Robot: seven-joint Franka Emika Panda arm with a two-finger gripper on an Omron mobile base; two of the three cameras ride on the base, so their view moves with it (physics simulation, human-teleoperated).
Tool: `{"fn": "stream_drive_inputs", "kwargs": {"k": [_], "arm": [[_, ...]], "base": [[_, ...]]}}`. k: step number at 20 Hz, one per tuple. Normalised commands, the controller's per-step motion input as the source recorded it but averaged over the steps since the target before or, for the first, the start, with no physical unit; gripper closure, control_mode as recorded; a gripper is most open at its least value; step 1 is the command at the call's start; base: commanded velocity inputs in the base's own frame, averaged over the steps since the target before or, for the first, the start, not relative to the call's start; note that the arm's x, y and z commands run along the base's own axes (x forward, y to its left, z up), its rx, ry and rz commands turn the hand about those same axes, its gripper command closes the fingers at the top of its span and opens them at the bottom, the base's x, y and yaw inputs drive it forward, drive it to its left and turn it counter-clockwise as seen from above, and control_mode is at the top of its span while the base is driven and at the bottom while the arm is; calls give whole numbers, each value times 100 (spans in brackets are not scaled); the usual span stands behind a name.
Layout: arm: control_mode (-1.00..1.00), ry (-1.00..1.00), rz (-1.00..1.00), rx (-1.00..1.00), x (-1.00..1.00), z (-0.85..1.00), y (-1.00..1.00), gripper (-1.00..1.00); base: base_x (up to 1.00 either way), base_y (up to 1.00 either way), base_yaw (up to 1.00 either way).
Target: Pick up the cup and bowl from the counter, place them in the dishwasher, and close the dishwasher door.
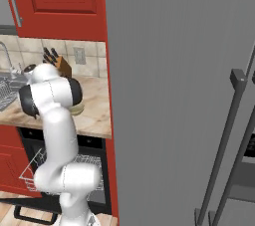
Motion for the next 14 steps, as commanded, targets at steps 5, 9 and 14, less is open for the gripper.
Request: {"fn": "stream_drive_inputs", "kwargs": {"k": [5, 9, 14], "arm": [[-100, -20, 0, -5, -90, 0, -3, 100], [-100, -21, 0, -1, -64, 11, -30, 100], [-100, -19, 0, 0, -47, 47, -25, 100]], "base": [[0, 0, 0], [0, 0, 0], [0, 0, 0]]}}
